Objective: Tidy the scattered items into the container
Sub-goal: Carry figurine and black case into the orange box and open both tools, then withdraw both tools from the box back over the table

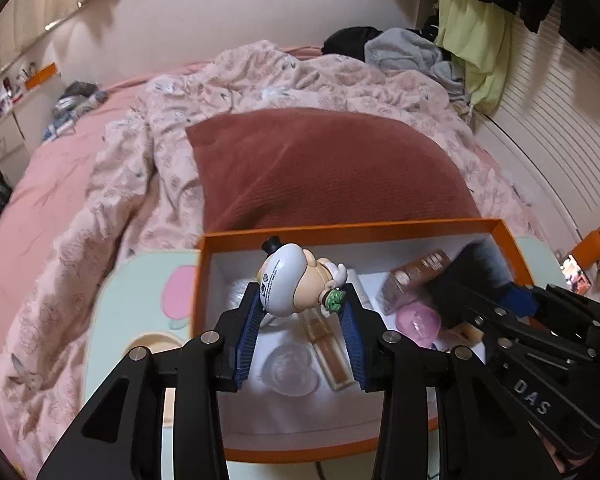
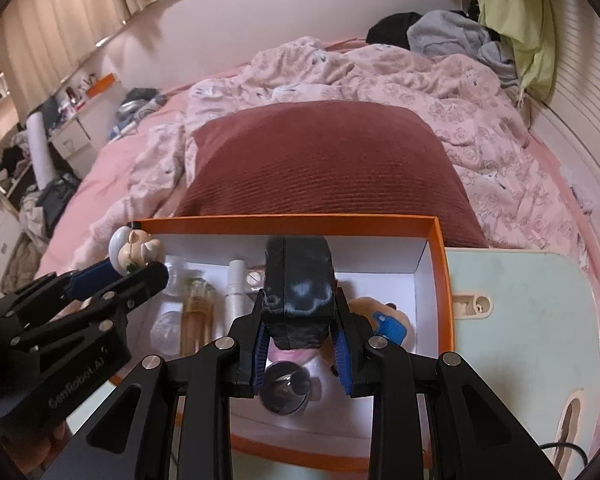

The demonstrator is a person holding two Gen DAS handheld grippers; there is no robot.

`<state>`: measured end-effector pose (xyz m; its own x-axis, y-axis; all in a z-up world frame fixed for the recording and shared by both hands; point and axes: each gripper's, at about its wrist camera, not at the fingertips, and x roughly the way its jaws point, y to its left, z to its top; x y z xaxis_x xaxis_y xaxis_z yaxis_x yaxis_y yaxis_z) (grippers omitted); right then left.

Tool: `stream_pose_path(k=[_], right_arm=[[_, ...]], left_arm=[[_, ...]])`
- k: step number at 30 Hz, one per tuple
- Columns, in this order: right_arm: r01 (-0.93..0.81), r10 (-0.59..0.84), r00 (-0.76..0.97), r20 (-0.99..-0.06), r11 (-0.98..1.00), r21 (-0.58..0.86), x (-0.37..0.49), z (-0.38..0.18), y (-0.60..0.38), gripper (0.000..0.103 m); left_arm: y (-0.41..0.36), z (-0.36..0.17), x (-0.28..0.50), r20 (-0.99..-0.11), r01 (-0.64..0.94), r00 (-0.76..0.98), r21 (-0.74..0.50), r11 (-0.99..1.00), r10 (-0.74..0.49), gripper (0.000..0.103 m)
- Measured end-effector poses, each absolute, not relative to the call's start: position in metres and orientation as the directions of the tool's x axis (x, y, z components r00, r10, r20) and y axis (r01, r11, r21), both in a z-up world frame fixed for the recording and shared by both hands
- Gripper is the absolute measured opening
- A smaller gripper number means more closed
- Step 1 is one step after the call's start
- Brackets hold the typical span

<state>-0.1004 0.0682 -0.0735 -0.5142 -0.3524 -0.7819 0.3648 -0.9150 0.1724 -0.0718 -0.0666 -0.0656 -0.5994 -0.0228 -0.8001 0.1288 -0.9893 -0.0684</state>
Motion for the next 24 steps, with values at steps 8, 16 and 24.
stream_pose_path(k=[8, 16, 24], right_arm=[[0.341, -0.34, -0.577, -0.742, -0.926, 0.16, -0.091, -0.055, 0.083, 0.06], [0.349, -0.289, -0.621, -0.728, -0.934, 0.072, -0.063, -0.045, 0.086, 0.06], [0.367, -0.286, -0.618, -0.732, -0.929, 0.053, -0.039, -0.044, 0.092, 0.06]], left_arm=[[-0.058, -0.055, -0.056, -0.764, 0.128, -0.64, -0.006, -0.992, -0.078, 0.068], [-0.064, -0.044, -0.035, -0.753, 0.139, -0.653, -0.02, -0.99, -0.076, 0.07], [-0.068, -0.045, -0.007, -0.738, 0.147, -0.668, -0.01, -0.989, -0.092, 0.07]])
